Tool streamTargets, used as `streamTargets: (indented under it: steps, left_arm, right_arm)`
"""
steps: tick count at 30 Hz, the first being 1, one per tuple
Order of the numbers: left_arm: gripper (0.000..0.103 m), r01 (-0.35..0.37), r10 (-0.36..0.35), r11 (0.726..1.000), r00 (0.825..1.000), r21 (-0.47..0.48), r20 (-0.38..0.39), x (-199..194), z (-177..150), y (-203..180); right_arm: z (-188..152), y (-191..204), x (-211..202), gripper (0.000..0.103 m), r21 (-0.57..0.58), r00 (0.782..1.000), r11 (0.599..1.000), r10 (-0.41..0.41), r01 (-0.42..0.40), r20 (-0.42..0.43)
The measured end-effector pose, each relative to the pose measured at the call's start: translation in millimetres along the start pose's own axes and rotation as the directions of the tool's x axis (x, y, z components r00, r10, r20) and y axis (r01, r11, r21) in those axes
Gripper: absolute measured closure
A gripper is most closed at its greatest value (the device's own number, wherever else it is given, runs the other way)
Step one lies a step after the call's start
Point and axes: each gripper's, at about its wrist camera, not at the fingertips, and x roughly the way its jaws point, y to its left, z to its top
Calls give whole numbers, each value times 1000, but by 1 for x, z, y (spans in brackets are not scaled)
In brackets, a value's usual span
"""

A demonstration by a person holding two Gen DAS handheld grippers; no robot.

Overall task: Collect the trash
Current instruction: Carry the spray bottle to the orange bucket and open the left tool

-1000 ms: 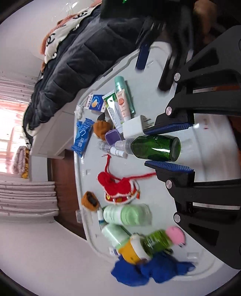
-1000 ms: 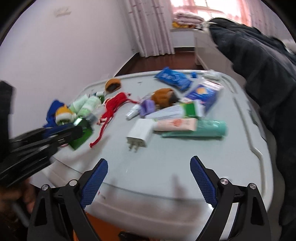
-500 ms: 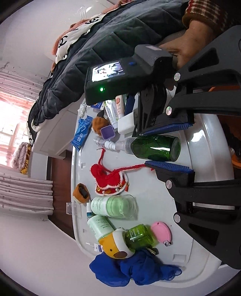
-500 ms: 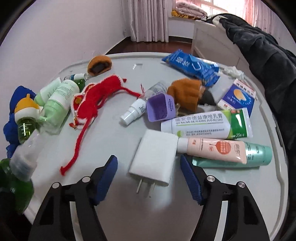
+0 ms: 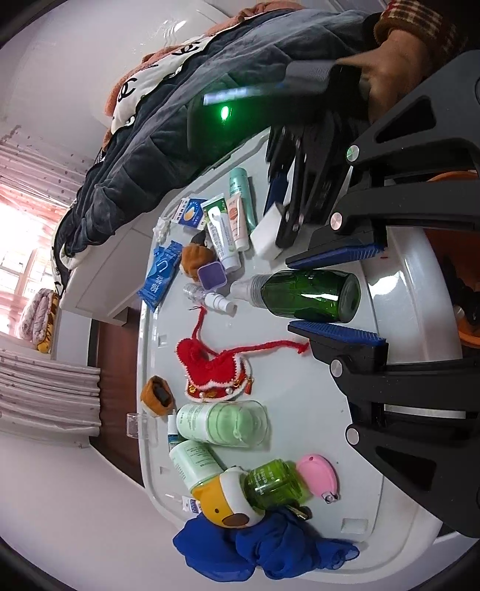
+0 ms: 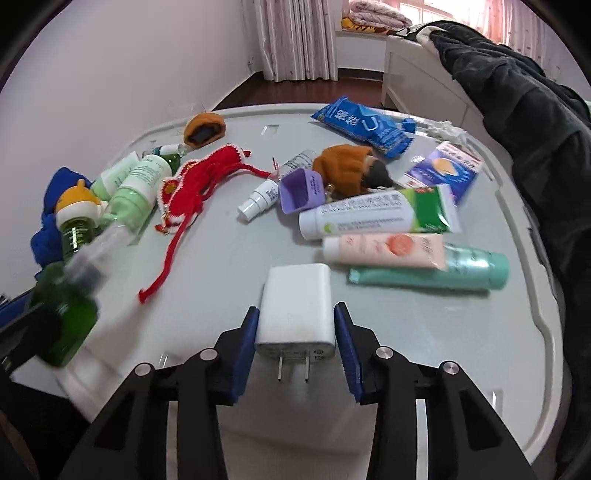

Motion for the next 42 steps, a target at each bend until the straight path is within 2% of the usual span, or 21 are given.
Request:
streamTargets:
  steps: [7,13,15,18,21,23,24,28,29,30,31,32,35,38,42]
  left_arm:
    - [74,16,-16,1000,1000,20,-10,-6,-7,-9]
    - [74,15,-15,999,1000,31,-13,-16,-13,-15]
    - [74,25,-24,999,999,35,-24,-22,-19,-19]
    - [74,52,-48,998,996,44,-80,-30,-39,-29]
    - [74,88,-79,995,983,50,-164,-38,-69,-39]
    - [74,108,-93,993,968,52,-235,-41,-92,-44]
    - [74,123,-106,992,954,43,-282,-42,-106,-46]
    - [74,133,-115,991,917,20,-381,-41,-139,-48]
    - [73,125,-110,992,914,15,-391,-41,-144,-47]
    - [72,119,-107,993,909,5,-402,-40,-148,-45]
    - [65,115,-105,993,906,-1,-409,-40,-149,-44]
    - [57,99,-90,995,906,0,-414,-40,-150,-43]
    - [48,52,-45,999,924,8,-380,-47,-146,-39]
    - [48,38,-41,999,947,-14,-318,-59,-136,-32]
    - [44,-42,41,999,980,-3,-195,-76,-97,-12]
  right_arm:
    - [-19,-4,-21,62,31,1000,999,18,-18,-8]
    - [-24,-4,-56,62,22,999,999,37,-37,17]
    - [-31,-2,-69,62,16,998,998,60,-60,16]
    - [-53,8,-89,62,-18,995,994,103,-104,-6]
    - [-89,19,-99,62,-46,988,988,147,-149,-54]
    - [-117,25,-97,62,-43,979,983,174,-180,-108]
    - [-128,26,-95,62,-39,973,981,185,-192,-135]
    - [-172,28,-77,62,-10,948,978,201,-210,-247]
    - [-181,26,-70,61,16,940,978,206,-210,-273]
    - [-186,24,-66,54,36,934,977,210,-209,-290]
    - [-190,24,-63,39,41,927,978,209,-206,-311]
    - [-191,24,-62,34,36,925,981,189,-188,-330]
    - [-181,18,-70,25,31,946,987,159,-157,-281]
    - [-166,6,-86,21,48,968,988,155,-149,-199]
    - [-129,-8,-113,17,73,980,980,190,-185,-66]
